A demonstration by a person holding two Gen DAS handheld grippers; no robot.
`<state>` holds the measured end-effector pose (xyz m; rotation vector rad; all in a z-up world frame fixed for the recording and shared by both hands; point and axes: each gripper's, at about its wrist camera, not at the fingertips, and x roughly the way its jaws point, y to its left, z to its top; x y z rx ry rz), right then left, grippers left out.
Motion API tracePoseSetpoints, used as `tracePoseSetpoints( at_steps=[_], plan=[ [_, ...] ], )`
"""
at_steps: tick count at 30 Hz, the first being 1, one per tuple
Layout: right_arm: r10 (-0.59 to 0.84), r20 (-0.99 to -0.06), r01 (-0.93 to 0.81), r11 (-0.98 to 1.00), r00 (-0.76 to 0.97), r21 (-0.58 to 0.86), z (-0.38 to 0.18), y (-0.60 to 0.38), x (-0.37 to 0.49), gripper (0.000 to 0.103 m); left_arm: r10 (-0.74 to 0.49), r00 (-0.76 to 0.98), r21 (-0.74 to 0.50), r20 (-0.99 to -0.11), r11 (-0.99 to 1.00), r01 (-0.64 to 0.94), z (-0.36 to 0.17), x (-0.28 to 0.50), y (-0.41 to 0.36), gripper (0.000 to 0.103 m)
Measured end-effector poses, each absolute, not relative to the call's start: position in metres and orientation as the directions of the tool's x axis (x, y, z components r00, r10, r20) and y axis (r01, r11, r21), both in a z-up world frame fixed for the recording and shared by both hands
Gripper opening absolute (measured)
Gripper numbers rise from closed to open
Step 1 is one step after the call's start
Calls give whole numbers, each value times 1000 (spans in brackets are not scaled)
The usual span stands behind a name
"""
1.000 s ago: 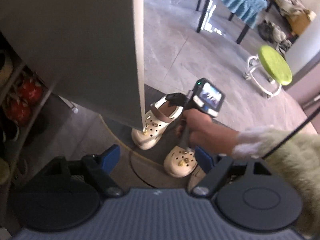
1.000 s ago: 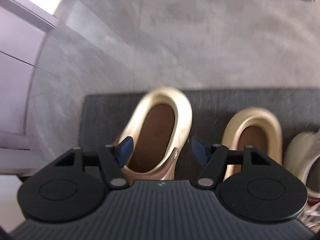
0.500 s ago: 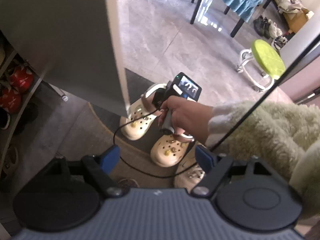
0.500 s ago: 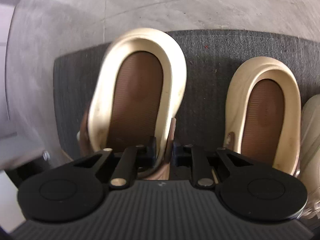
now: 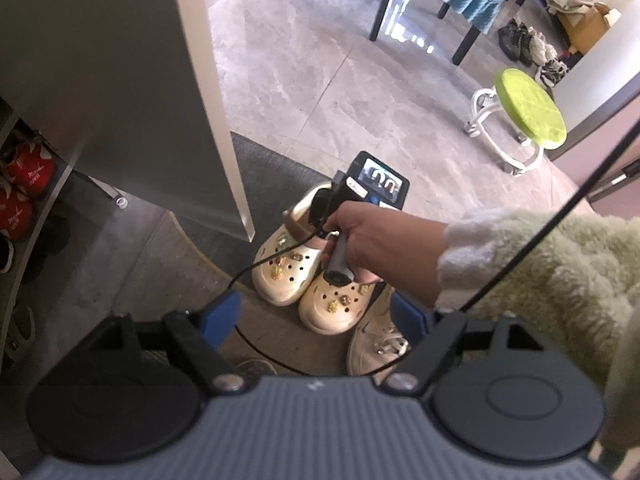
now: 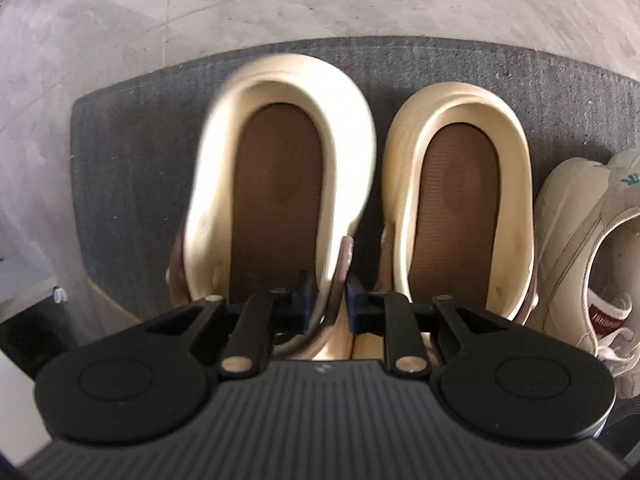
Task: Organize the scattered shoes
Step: 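Close the right tool on both beige clogs together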
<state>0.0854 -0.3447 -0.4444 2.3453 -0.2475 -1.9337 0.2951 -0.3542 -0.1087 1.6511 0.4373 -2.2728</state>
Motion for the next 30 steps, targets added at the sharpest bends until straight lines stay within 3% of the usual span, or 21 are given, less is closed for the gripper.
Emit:
tracePoseSetpoints(
  at_steps=[3,4,6,9,10,15,23,26,28,29,30],
  plan=[
    [-250,-950,-79,-968,187,239,-437,-335,86,42,-52,-297,-74,-953,-914,399,-109,292,-353,84],
    [-265,-950,-65,-964,165,258,-428,-332,86,42,-49,-297,-76,-954,-916,394,-109,291,-352,84],
    [-306,-944,-50,-952,121,302,-404,-320,83,57,-33,-291,-85,-956,-920,384,-113,290,-349,84],
    [-293,-953,-61,-956,81,288,-387,-303,80,75,-11,-282,-99,-959,-923,373,-115,289,-346,84],
    [-283,-957,-66,-958,70,279,-383,-298,79,76,-5,-279,-102,-960,-924,368,-116,289,-345,84],
    [-288,-948,-329,-916,136,231,-408,-268,72,75,15,-271,-115,-962,-928,355,-122,292,-346,84],
    [-247,-928,-261,-949,279,175,-455,-305,83,74,9,-256,-109,-967,-919,378,-129,299,-361,84],
    [-177,-938,-183,-975,298,126,-462,-319,87,65,3,-261,-100,-965,-928,358,-125,298,-359,84],
    [-172,-943,-182,-976,285,123,-459,-318,88,50,-1,-265,-93,-964,-934,345,-122,298,-357,84],
    [-177,-945,-173,-976,273,133,-454,-317,89,32,-3,-266,-90,-964,-937,338,-121,298,-356,84],
    [-178,-945,-165,-977,275,136,-452,-316,89,30,-5,-268,-87,-963,-940,331,-119,298,-355,84]
  ],
)
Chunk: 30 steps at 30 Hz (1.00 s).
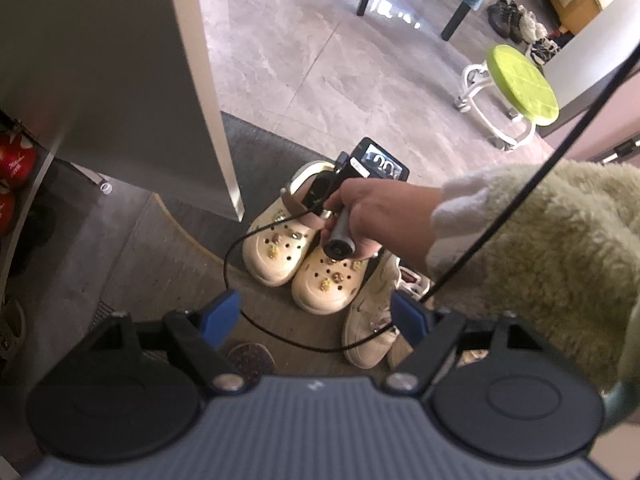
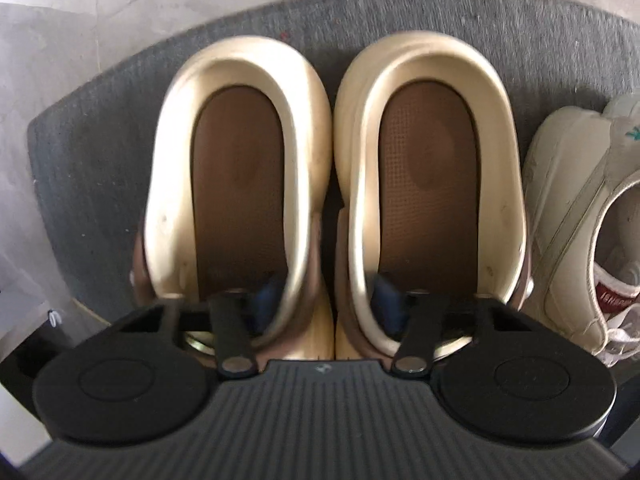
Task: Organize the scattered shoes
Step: 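Close the right tool on both beige clogs together, then lift the beige clogs with the right tool and carry them toward the cabinet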
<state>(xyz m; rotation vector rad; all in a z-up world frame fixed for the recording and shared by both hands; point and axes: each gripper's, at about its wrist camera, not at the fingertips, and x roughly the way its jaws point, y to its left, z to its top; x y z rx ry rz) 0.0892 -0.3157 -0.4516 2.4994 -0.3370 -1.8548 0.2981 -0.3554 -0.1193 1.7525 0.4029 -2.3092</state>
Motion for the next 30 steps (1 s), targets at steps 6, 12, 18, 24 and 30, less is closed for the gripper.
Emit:
tracePoseSetpoints(
  at_steps=[6,12,18,24,30],
  plan=[
    [-182,-956,-122,-980,230,158,-425,-303,105,28,-8,-272,-74,-962,-954,289,-112,296,-351,84],
    [-198,-968,-103,-978,156,183,-371,-286,117,28,5,-243,-62,-970,-972,227,-85,307,-346,84],
    [-205,-977,-19,-979,58,204,-289,-265,130,28,8,-228,-42,-974,-989,145,-41,337,-337,85],
    [-189,-982,16,-982,-11,189,-213,-232,152,28,7,-262,-39,-965,-992,119,-2,362,-329,85],
    [-172,-984,146,-976,-52,163,-131,-198,193,28,-72,-326,8,-943,-981,196,43,394,-323,85]
  ],
)
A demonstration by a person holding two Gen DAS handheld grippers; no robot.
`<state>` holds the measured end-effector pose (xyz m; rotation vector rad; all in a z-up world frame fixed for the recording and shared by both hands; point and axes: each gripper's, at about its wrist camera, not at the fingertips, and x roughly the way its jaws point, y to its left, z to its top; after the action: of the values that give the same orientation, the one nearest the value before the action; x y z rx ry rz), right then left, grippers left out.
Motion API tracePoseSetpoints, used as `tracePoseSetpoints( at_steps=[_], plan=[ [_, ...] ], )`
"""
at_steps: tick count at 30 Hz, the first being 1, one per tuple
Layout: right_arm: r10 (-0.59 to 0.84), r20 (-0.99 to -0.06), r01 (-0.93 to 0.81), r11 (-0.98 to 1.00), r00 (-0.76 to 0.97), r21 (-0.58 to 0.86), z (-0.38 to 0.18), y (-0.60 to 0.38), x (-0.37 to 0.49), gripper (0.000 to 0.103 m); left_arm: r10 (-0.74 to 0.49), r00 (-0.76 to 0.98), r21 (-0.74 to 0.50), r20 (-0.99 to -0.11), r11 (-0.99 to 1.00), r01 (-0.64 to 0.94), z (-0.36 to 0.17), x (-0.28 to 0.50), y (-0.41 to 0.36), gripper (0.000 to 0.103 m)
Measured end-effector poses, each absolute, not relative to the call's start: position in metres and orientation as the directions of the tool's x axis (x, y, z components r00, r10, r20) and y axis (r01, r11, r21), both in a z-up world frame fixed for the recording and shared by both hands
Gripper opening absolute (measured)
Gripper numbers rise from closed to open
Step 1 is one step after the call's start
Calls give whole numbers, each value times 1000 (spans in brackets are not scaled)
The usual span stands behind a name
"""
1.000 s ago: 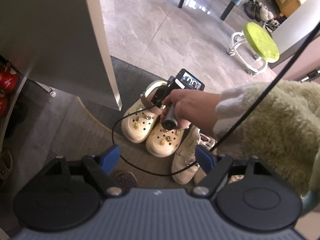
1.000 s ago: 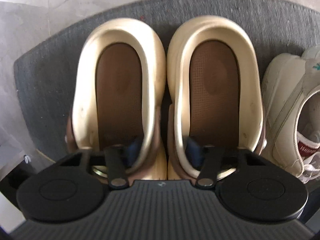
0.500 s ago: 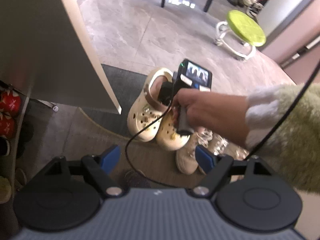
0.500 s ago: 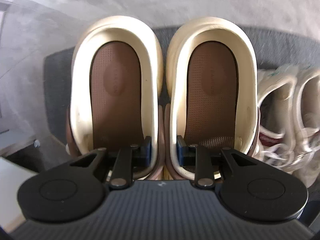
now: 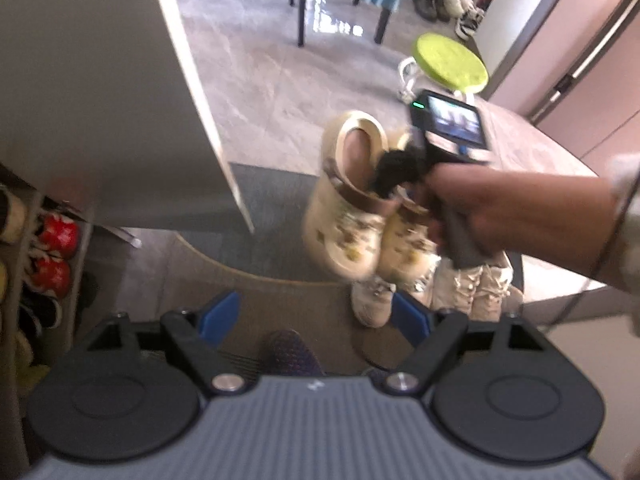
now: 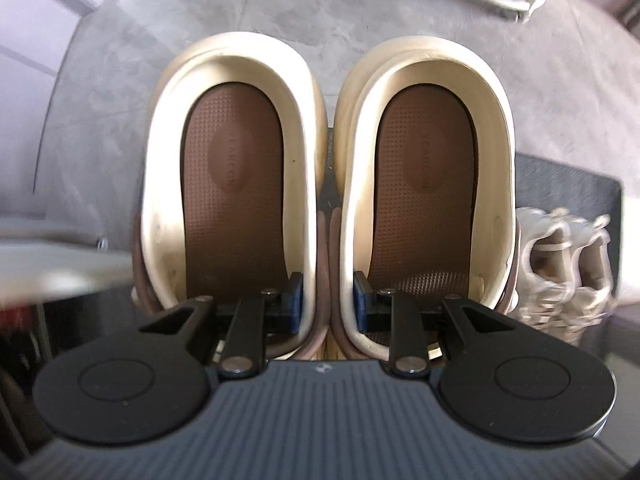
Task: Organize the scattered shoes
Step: 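Lift the beige clogs with the right tool and carry them toward the cabinet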
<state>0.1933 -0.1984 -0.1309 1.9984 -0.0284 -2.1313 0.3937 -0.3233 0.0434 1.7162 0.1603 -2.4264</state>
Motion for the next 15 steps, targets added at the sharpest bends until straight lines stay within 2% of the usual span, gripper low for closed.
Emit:
tracePoseSetpoints(
  at_steps=[7,12,15],
  plan=[
    [-131,-991,377,-920,-35,108,-48,-174,257,28,-181,-360,21,-915,-913,406,83,451,-322,86],
    [-118,-993,550,-830,-12,92,-30,-208,308,28,-256,-372,13,-892,-838,545,106,496,-321,86],
    [-94,-995,644,-760,22,86,-16,-222,337,28,-300,-354,5,-886,-770,638,116,520,-347,86]
  ],
)
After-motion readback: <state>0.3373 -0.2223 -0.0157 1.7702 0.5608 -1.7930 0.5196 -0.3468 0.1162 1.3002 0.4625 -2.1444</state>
